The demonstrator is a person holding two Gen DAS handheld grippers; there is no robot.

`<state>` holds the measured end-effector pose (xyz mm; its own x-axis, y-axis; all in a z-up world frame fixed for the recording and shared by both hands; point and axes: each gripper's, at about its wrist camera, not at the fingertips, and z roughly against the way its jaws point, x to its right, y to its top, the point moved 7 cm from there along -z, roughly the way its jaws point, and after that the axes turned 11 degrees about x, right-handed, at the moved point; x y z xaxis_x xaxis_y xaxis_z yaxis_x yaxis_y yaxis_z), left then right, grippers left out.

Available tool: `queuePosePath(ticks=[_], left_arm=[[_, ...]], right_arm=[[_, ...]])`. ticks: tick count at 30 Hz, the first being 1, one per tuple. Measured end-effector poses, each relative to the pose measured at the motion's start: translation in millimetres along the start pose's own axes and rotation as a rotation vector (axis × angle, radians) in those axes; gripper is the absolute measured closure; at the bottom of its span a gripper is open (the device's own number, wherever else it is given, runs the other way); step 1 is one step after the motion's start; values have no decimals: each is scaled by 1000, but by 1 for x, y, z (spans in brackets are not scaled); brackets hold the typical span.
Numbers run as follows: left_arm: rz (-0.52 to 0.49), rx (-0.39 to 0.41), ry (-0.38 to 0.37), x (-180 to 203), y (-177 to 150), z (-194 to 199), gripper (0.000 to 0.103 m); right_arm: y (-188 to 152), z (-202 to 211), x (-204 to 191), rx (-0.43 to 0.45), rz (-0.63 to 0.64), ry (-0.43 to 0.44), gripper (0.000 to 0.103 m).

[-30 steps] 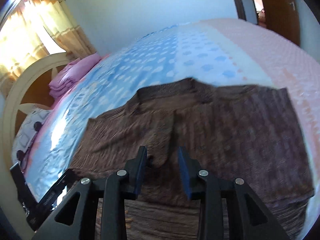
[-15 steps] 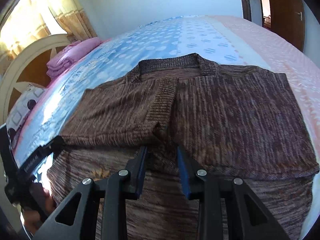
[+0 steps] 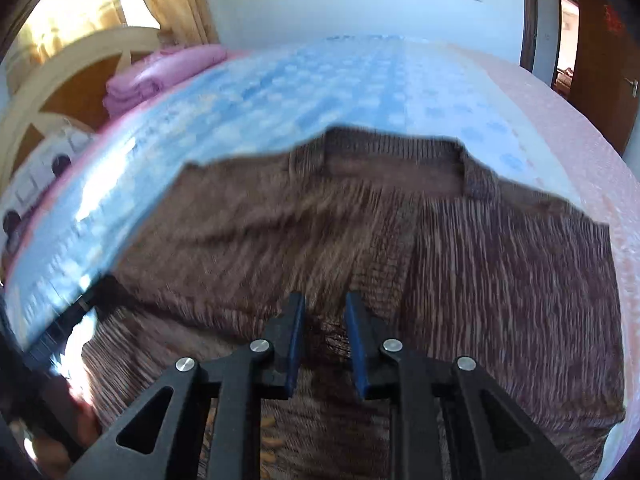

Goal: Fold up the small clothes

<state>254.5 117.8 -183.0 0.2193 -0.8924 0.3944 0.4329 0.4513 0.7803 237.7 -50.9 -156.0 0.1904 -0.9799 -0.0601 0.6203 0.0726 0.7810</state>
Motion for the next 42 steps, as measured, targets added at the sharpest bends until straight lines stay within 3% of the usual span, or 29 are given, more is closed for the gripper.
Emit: queuePosePath(ticks=[6,9,11,14,22,27,29,33,39,42], left_arm=[[29,-29,20,-5,7,5,0],[69,1,65,-10,26,13,0],[-13,-38,103,-6,33,-1,0],[-190,-169,213,-10,17,-29,3],[-345,-148,221,-14,-1,-6,0],[-325,-175,145,-19,8,11,1],[-300,-104,102,-29,24,37,1],[-229,-21,-69,-59,49,99,0],[-207,-169,-290,-89,18,163,0],[-218,-270,-354,-87,-17,186,0]], right_arm=[[-13,18,7,15,-23,30,82],[-16,22,7,23,-31,20,82],[-18,23,4,37,-28,0,81],[-22,28,-2,52,-20,-18,81],[-35,39,-2,30,34,-7,81],[-43,67,18,-20,-37,-35,79],[-48,103,33,25,-110,-16,79],[-66,171,53,79,-146,17,78],[-96,270,74,113,-204,124,76],[-104,303,80,119,-186,135,51]])
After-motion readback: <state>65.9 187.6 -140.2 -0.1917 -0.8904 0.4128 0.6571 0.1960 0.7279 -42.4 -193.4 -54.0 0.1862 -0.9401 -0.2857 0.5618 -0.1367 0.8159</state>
